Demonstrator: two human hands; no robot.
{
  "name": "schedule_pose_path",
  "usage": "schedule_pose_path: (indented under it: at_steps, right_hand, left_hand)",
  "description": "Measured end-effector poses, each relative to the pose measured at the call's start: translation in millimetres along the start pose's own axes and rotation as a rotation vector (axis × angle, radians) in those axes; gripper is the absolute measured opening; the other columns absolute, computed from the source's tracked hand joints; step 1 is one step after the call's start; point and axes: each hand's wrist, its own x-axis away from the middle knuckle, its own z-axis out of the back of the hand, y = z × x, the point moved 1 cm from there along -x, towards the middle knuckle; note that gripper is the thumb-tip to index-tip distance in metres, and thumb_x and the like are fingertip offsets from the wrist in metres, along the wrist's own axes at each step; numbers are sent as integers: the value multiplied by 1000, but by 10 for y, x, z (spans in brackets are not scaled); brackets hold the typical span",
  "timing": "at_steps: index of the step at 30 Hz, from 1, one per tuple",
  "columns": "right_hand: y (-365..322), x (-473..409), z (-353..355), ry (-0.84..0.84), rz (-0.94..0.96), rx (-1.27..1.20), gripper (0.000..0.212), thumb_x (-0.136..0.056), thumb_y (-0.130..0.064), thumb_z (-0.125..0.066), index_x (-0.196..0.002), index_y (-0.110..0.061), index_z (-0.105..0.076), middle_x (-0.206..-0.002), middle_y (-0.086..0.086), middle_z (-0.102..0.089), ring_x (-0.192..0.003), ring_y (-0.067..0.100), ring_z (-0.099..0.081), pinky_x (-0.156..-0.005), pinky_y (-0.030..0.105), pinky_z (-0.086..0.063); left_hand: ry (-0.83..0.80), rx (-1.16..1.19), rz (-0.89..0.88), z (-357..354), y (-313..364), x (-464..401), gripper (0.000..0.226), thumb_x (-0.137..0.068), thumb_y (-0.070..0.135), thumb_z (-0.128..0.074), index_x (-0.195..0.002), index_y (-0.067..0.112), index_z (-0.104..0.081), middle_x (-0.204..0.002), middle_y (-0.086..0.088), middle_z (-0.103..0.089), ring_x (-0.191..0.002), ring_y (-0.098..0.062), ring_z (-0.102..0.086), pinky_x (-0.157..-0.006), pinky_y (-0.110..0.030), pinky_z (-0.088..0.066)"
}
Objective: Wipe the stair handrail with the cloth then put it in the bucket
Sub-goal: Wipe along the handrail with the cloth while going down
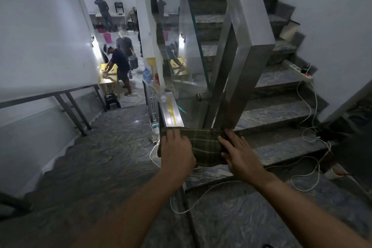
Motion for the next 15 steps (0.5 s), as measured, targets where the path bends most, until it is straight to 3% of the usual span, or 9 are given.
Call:
schedule_pose_path:
  at_steps: [3, 6, 9, 11, 15]
  right_hand:
    - [-32, -5, -23, -25, -13, 70, 55, -92, -24, -51, -143, -18, -34, -156, 9, -26, -143, 26, -23, -115, 45, -18]
    - [-64, -3, -56, -53, -9, 149, 55, -92, -27, -48, -145, -20, -31, -154, 9, -31, -142, 28, -27, -113, 48, -23]
    - [-182, -27, -52, -86, 8, 203, 54, -90, -34, -46, -141, -22, -38, -148, 9, -42, -133, 32, -39, -106, 49, -34]
    - [-273, -49, -25, -87, 17, 203, 53, -88, -40, -44, -139, -23, -41, -144, 9, -44, -127, 32, -41, -101, 49, -35]
    - [-431, -88, -43, -69, 127, 95, 54, -91, -39, -44, -139, -15, -41, -151, 11, -32, -141, 28, -22, -113, 49, -23]
  left_hand:
    - [-97, 53, 89, -78, 149, 98, 49, -95, 34, -35, -129, 1, -48, -136, -19, -44, -124, -33, -39, -107, -45, -31]
    - [-184, 68, 137, -152, 138, 49, 63, -98, 36, -27, -145, -5, -23, -156, -24, -18, -143, -41, -15, -117, -53, -13]
    - [-216, 97, 128, -190, -19, -39, 65, -98, 35, -25, -149, -2, -7, -159, -21, 0, -147, -38, 1, -119, -53, -3]
    - [-229, 95, 107, -194, -145, -136, 64, -99, 36, -24, -150, 2, -4, -160, -17, 3, -147, -35, 5, -118, -55, 1]
    - [-285, 85, 50, -191, -369, -360, 61, -100, 36, -23, -151, 8, -4, -161, -9, 6, -147, -31, 10, -116, -61, 3]
